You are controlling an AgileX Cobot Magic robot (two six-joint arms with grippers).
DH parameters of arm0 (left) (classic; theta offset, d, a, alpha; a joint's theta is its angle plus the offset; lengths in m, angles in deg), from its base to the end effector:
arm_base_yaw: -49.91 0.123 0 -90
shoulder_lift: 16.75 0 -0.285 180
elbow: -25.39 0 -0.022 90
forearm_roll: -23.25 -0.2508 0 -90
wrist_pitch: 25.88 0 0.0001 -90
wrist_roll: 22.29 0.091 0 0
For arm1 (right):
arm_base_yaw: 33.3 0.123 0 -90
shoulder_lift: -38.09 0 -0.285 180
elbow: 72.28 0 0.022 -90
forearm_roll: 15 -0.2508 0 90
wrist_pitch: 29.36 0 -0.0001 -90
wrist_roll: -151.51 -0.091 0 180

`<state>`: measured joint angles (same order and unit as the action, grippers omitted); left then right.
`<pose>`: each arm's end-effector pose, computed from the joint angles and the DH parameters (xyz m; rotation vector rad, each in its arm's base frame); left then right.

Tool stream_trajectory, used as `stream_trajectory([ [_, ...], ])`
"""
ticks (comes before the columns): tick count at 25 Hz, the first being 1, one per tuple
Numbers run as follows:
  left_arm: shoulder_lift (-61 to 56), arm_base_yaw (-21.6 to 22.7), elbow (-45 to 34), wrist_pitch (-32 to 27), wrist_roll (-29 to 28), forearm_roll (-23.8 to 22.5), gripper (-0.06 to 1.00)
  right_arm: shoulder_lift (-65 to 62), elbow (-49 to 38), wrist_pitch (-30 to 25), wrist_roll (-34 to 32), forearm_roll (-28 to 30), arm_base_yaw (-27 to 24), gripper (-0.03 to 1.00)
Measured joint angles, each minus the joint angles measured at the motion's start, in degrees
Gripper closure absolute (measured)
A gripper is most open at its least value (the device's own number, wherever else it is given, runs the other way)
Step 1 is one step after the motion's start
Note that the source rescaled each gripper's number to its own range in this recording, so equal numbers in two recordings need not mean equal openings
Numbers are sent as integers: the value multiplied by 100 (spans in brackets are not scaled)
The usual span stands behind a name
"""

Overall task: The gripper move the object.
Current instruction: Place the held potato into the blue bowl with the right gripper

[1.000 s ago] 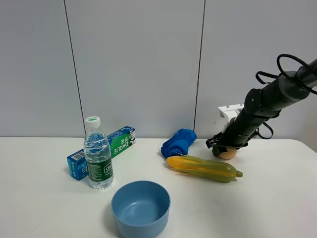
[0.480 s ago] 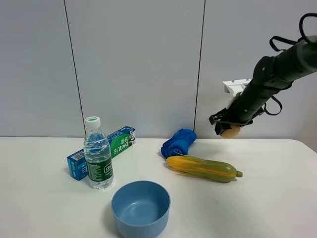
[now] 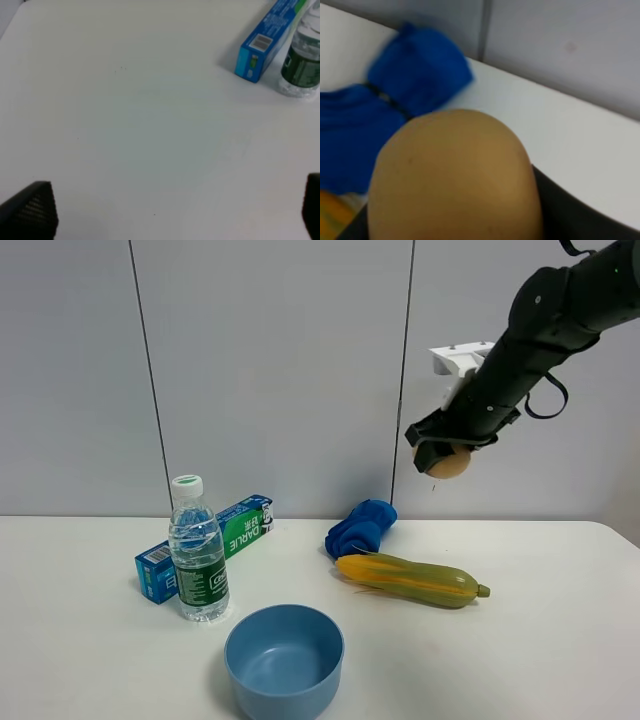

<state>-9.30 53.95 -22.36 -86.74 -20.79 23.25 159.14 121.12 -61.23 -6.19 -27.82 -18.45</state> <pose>-0.0075 -0.0005 0.2811 -0.0449 2.0257 0.0611 0.4342 0.1262 0.2439 -0.6013 2.3473 0.1700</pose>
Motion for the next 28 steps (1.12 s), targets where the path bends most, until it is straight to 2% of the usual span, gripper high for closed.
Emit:
stream_trajectory([
  [3,0,0,0,0,0,0,-6,-51,5,25,206,0,391,97],
  [11,0,0,0,0,0,0,-6,-51,5,-42,261,0,1484,97],
  [20,0,0,0,0,0,0,-6,-63,5,-1586,241,0,2545,97],
  [28,0,0,0,0,0,0,-6,-266,5,-2819,-86,-50,2596,97],
])
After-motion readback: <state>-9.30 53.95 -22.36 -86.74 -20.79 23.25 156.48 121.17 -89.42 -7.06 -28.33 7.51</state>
